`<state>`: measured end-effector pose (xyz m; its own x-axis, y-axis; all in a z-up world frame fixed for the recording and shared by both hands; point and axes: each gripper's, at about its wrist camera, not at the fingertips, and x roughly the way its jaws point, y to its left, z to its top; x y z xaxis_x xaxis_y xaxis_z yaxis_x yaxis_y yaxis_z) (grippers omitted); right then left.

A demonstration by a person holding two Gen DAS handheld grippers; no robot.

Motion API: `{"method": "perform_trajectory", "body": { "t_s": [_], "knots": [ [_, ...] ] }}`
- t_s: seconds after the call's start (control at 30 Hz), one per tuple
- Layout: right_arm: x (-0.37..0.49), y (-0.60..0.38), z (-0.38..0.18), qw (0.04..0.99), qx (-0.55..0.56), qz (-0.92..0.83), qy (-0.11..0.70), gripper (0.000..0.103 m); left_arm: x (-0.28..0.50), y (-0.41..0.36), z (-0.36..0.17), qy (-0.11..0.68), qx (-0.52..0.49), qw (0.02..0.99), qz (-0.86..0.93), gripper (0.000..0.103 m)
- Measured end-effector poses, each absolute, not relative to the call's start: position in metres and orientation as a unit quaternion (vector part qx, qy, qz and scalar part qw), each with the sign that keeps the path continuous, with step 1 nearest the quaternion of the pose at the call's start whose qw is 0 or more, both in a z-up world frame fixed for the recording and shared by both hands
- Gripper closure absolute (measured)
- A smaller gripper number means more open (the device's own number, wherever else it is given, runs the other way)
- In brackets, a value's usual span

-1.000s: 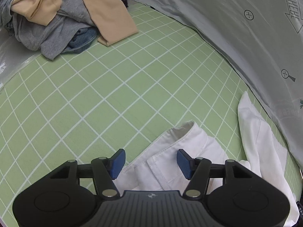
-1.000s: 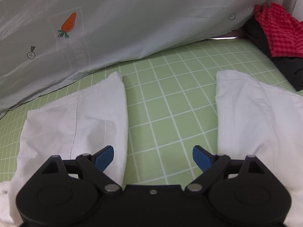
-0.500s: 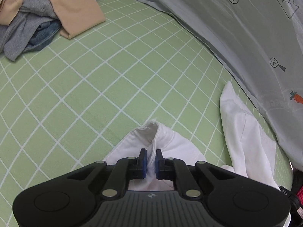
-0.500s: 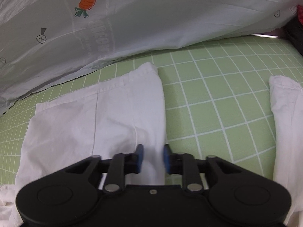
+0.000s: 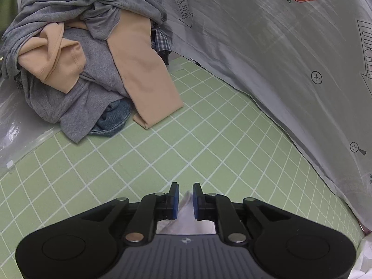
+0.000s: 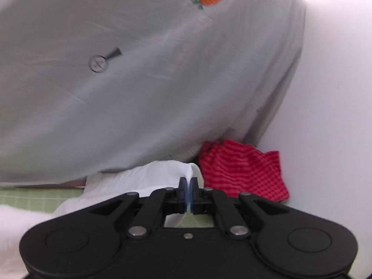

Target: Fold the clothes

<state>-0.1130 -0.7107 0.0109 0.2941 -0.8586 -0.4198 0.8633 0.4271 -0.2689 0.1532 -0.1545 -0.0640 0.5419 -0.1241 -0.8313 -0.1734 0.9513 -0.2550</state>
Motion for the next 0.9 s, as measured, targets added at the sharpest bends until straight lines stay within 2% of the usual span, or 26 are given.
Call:
{"method": "perform_trajectory", "body": {
  "t_s": [0.03,0.07,0.1,0.13,0.17,0.23,0.3,0.37,0.6,0.8,0.83,0.87,0.9],
  "knots": [
    [-0.119,-0.72,0.01,0.791,0.016,-0.55,0.268,0.098,0.149,-0.154,-0.064,0.479,-0.158,0.863,0.014,0.082],
    [-0.126,-0.728,0.009,0.776,0.028,-0.565,0.278,0.083,0.145,-0.153,-0.064,0.481,-0.16,0.862,0.013,0.074],
    [-0.128,-0.722,0.004,0.779,0.037,-0.556,0.286,0.072,0.141,-0.153,-0.065,0.482,-0.163,0.861,0.013,0.071],
    [-0.13,-0.715,-0.001,0.783,0.045,-0.547,0.293,0.052,0.136,-0.152,-0.065,0.483,-0.171,0.859,0.014,0.067],
    [-0.132,-0.708,-0.006,0.786,0.054,-0.537,0.301,0.044,0.129,-0.15,-0.066,0.485,-0.177,0.856,0.015,0.065],
    [-0.136,-0.694,-0.015,0.792,0.071,-0.518,0.315,0.038,0.118,-0.148,-0.066,0.49,-0.185,0.852,0.017,0.06],
    [-0.14,-0.68,-0.025,0.797,0.089,-0.498,0.329,0.027,0.106,-0.145,-0.068,0.498,-0.192,0.845,0.027,0.051],
    [-0.144,-0.666,-0.035,0.802,0.106,-0.478,0.343,0.027,0.094,-0.142,-0.07,0.508,-0.204,0.836,0.038,0.047],
    [-0.138,-0.629,-0.046,0.823,0.154,-0.416,0.355,0.025,0.058,-0.15,-0.08,0.521,-0.253,0.815,-0.014,0.047],
    [-0.124,-0.621,-0.05,0.831,0.223,-0.373,0.348,0.013,0.054,-0.175,-0.091,0.533,-0.27,0.801,-0.041,0.048],
    [-0.121,-0.624,-0.052,0.828,0.243,-0.368,0.347,0.013,0.056,-0.178,-0.093,0.535,-0.271,0.799,-0.039,0.051],
    [-0.119,-0.627,-0.055,0.825,0.263,-0.362,0.345,0.013,0.057,-0.18,-0.094,0.536,-0.272,0.798,-0.038,0.071],
    [-0.117,-0.627,-0.057,0.821,0.265,-0.364,0.35,0.013,0.059,-0.181,-0.092,0.534,-0.268,0.801,-0.04,0.081]
  ]
}}
